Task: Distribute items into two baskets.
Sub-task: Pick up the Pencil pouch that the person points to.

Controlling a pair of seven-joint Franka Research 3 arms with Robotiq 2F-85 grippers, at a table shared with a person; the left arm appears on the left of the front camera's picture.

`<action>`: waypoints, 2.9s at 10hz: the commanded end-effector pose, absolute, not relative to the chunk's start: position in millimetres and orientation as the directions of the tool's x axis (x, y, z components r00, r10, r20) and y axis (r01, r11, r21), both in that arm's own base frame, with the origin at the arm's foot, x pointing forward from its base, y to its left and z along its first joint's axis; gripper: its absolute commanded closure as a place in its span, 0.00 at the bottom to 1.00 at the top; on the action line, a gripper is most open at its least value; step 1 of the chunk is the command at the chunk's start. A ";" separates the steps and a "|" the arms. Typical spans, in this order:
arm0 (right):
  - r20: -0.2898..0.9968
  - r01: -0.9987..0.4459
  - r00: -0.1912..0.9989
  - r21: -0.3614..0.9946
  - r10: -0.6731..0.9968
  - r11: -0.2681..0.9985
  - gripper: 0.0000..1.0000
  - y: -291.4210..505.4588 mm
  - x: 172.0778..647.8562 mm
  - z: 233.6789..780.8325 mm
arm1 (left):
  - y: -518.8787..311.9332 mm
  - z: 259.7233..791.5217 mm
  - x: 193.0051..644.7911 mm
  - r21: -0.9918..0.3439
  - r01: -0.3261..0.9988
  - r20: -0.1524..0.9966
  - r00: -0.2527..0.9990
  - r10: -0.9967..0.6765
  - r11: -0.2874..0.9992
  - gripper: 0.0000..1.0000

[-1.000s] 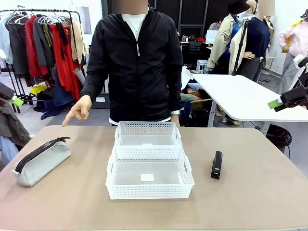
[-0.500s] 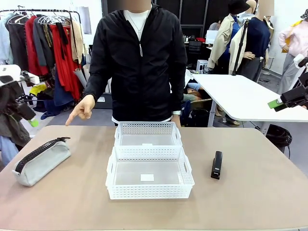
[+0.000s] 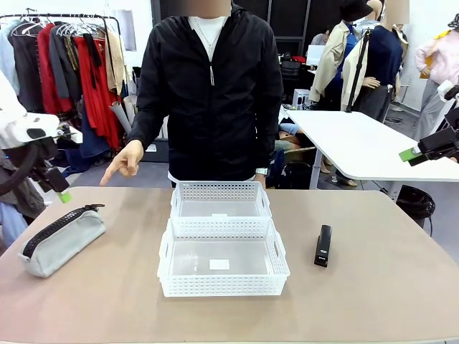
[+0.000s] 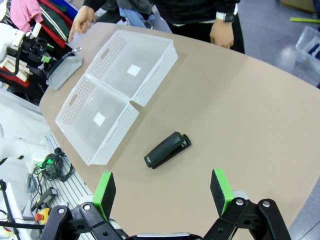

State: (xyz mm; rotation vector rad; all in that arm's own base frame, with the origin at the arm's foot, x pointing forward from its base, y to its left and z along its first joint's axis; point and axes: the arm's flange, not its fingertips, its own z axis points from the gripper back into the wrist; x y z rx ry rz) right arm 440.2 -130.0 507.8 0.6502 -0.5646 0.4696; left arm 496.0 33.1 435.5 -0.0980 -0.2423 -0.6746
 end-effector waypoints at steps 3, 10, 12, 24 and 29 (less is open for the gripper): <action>0.621 -0.567 0.751 0.429 0.226 0.703 0.00 -130.0 440.2 509.3 | 20.8 404.7 505.5 -0.019 0.673 0.135 0.734 -0.665 0.739 0.00; 0.621 -0.567 0.751 0.429 0.226 0.703 0.00 -130.0 440.2 509.3 | 2.1 336.7 496.0 -0.051 0.663 0.075 0.749 -0.659 0.747 0.00; 0.621 -0.567 0.751 0.429 0.226 0.703 0.00 -130.0 440.2 509.3 | 3.1 334.8 495.2 -0.051 0.653 0.060 0.757 -0.651 0.755 0.00; 0.621 -0.567 0.751 0.429 0.226 0.703 0.00 -130.0 440.2 509.3 | 4.8 339.8 499.5 -0.059 0.663 0.075 0.748 -0.659 0.746 1.00; 0.621 -0.567 0.751 0.429 0.226 0.703 0.00 -130.0 440.2 509.3 | 12.3 378.7 500.7 -0.051 0.695 0.119 0.717 -0.687 0.717 1.00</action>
